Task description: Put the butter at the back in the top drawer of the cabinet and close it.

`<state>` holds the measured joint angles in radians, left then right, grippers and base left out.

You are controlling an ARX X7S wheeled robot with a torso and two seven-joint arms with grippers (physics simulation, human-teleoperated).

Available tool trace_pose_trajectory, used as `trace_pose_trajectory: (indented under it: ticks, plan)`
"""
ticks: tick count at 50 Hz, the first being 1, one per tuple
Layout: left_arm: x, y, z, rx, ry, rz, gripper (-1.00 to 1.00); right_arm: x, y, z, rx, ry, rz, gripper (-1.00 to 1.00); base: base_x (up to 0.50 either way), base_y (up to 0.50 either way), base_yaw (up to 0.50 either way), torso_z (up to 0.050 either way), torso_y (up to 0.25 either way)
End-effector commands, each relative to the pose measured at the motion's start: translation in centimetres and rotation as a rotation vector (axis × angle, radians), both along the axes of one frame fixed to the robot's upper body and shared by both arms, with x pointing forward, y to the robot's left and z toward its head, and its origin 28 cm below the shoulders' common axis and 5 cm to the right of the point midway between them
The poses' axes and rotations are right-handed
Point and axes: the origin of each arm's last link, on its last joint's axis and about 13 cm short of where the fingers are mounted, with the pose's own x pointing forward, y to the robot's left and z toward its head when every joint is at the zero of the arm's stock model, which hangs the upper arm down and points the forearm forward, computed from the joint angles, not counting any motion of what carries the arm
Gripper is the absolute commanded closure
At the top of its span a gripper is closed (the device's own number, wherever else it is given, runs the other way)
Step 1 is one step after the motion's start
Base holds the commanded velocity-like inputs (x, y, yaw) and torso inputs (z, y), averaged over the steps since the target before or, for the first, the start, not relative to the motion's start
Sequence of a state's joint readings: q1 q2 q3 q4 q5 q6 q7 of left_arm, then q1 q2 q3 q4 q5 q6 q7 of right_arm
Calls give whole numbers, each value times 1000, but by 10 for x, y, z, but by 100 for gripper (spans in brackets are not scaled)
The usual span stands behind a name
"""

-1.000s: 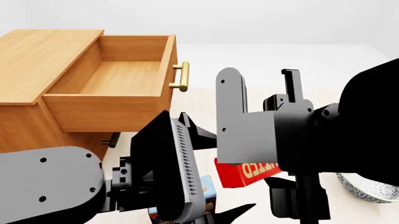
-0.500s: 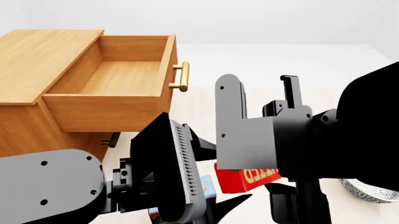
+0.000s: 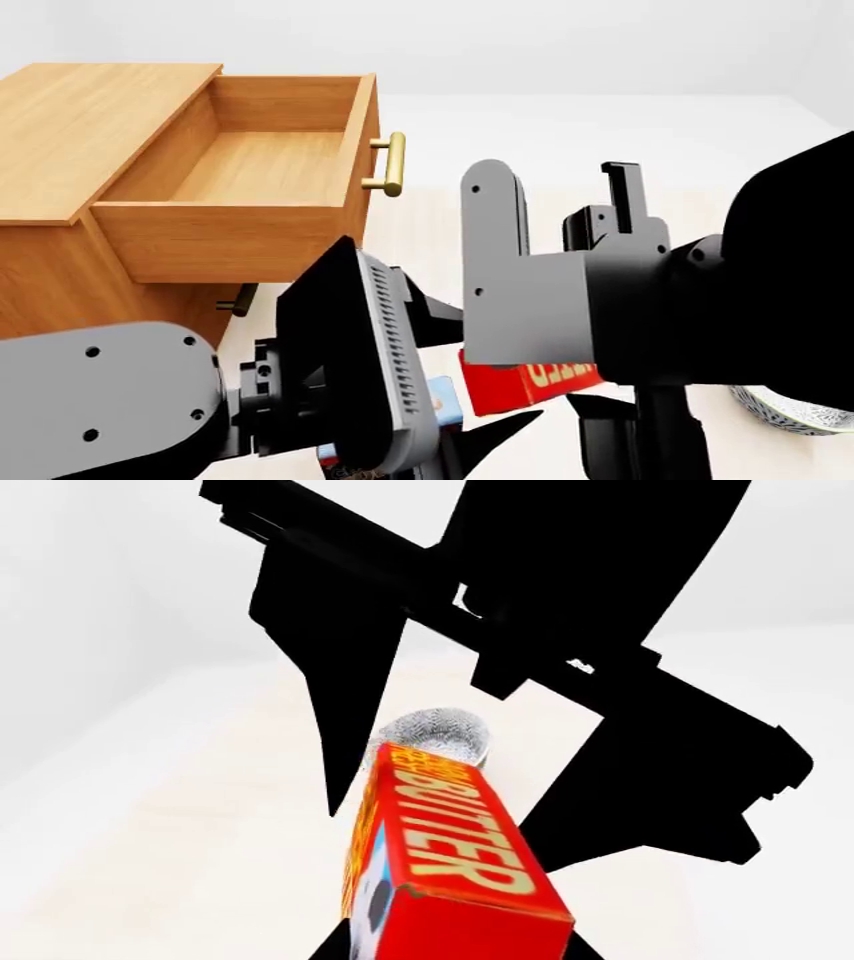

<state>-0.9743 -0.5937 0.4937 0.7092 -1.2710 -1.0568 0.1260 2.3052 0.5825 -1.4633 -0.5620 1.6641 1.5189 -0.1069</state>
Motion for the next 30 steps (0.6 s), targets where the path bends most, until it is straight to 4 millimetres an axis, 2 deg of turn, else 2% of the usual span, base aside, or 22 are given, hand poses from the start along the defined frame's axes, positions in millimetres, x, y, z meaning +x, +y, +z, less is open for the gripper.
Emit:
trace_pose_trajectory:
  ticks: [1,30]
  plan:
    - [1,1,8,-61,-27,19,100,3,1,8,15,-109,-4,-100,0,0,0,0,0]
    - [5,9,14,-116,-29,56,100,7,-4,8,16,-101,-37,-100,0,0,0,0,1]
